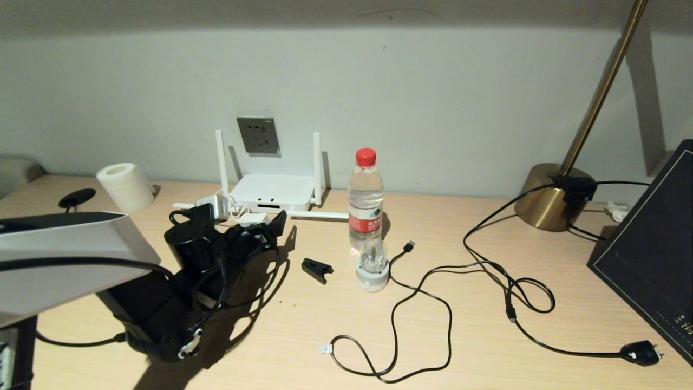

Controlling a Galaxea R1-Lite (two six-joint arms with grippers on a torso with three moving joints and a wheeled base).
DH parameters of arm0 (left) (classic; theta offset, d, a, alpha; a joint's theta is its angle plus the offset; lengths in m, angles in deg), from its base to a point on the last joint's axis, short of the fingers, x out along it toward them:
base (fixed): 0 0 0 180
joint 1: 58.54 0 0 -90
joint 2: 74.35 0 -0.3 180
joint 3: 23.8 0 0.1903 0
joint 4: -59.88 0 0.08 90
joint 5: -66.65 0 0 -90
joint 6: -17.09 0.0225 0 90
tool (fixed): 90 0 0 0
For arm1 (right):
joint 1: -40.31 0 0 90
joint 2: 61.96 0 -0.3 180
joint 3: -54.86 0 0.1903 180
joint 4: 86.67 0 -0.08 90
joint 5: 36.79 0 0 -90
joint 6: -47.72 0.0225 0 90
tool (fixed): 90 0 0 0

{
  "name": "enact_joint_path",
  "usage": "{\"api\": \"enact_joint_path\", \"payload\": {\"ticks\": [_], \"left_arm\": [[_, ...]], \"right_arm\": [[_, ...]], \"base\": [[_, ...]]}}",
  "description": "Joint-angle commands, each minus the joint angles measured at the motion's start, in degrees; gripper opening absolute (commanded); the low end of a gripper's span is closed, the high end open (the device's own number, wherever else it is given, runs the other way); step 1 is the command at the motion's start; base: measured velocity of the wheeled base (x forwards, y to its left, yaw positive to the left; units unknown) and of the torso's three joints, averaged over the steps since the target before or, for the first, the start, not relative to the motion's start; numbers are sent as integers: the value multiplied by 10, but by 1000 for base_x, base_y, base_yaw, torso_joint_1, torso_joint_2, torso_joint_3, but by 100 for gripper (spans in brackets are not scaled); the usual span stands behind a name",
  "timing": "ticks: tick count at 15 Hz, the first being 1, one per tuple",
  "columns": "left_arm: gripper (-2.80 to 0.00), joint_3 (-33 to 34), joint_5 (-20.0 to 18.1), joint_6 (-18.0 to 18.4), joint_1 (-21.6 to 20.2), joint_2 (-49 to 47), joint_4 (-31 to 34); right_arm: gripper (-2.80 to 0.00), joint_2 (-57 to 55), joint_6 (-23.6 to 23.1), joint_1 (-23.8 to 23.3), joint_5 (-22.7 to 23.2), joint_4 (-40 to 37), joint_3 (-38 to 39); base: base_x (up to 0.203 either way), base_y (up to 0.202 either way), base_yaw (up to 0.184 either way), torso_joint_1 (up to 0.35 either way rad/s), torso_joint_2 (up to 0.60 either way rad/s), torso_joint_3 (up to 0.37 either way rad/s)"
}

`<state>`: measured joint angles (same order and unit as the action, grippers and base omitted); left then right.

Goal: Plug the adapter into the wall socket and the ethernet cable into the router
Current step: Pick up plug

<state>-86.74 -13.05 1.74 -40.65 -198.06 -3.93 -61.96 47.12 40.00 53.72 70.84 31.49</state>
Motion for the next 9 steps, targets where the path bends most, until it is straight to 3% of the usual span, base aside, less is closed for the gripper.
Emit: {"api": "enact_joint_path", "payload": {"ticks": [1,9], "left_arm": [[0,1,1,-1,15,10,-5],[0,13,3,-1,51,18,-5]], "right_arm": [[-280,-1,0,0,0,1,3],[-280,-1,0,0,0,0,3]], "base": [[0,0,0,0,0,0],[0,0,0,0,0,0]]}}
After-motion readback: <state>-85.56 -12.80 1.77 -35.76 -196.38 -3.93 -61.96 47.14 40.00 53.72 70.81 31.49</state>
